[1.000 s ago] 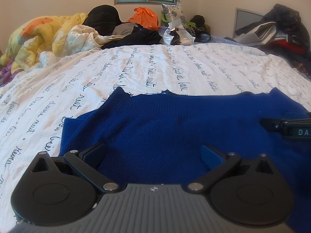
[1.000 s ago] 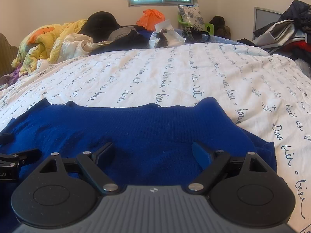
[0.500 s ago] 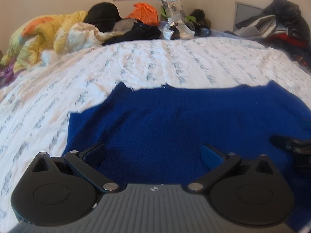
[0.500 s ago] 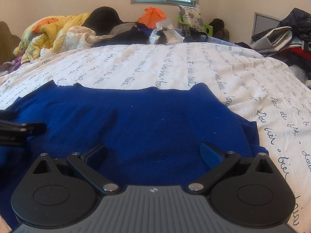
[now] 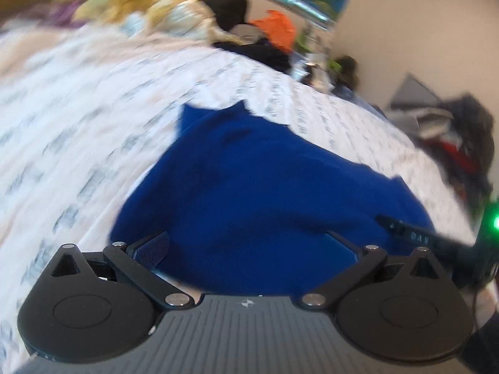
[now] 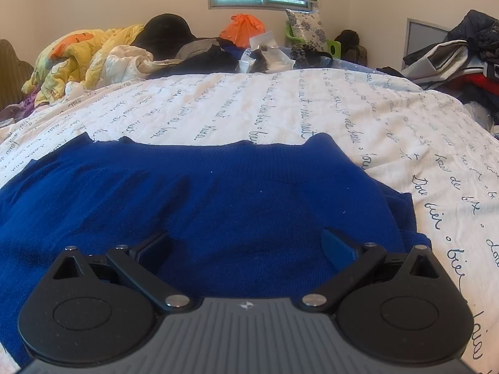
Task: Fold small clothes
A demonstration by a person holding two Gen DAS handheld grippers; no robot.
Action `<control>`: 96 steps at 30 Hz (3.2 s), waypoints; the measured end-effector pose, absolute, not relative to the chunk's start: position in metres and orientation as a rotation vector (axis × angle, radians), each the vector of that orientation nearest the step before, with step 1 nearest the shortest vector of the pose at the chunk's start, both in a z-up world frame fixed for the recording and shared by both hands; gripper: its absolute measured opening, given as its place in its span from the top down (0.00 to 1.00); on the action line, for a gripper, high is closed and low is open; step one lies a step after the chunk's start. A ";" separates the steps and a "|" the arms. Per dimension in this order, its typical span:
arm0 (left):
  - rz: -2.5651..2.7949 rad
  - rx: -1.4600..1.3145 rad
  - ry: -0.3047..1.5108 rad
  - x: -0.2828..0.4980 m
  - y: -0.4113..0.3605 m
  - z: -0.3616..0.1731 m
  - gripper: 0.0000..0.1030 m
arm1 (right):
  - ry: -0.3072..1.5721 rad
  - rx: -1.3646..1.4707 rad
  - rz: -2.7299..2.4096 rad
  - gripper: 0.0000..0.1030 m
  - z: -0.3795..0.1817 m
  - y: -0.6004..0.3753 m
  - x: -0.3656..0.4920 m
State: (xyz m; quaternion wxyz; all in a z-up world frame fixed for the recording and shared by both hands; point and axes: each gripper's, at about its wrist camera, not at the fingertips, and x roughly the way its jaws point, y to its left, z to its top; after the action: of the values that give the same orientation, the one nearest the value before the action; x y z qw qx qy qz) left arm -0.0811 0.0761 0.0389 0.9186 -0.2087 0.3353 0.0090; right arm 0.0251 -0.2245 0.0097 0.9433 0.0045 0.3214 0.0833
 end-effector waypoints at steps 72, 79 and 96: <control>-0.367 0.582 0.464 -0.076 -0.184 0.022 0.13 | 0.985 0.876 0.704 0.00 0.026 -0.344 0.114; -0.331 0.436 0.522 -0.055 -0.169 0.035 0.87 | 0.996 0.869 0.717 0.00 0.029 -0.334 0.122; -0.569 0.393 0.342 -0.109 -0.177 0.074 0.90 | 0.990 0.564 0.743 0.89 0.040 -0.302 0.141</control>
State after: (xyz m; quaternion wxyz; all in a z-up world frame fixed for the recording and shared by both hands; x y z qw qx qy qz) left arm -0.1088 -0.1772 0.0743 0.9265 0.1915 0.1670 -0.2777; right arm 0.1405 -0.3022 0.0403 0.7777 0.2606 0.4575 0.3433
